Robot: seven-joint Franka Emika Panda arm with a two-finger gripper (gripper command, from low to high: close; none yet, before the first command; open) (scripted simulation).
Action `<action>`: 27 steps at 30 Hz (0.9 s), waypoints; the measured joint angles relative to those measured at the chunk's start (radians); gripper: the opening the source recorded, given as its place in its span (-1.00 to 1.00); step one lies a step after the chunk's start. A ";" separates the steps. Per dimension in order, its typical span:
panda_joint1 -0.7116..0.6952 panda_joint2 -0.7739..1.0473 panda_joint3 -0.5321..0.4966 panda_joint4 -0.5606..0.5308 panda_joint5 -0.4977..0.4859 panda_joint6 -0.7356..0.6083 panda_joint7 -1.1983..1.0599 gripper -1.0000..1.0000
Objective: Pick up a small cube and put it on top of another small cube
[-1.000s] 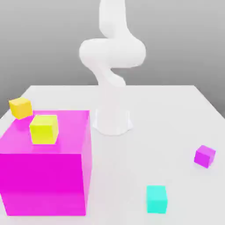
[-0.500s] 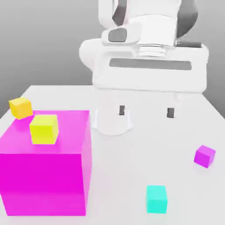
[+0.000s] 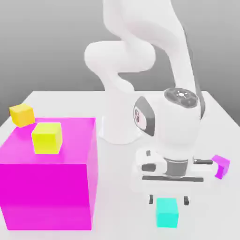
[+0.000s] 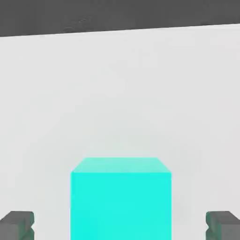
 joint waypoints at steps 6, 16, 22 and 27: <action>0.007 0.015 -0.009 0.003 -0.010 0.013 0.008 -1.00; -0.007 -0.223 0.118 -0.053 0.162 -0.158 0.049 -1.00; 0.095 -0.295 0.188 -0.081 0.237 -0.188 0.313 -1.00; 0.193 -0.348 0.229 -0.104 0.279 -0.211 0.550 -1.00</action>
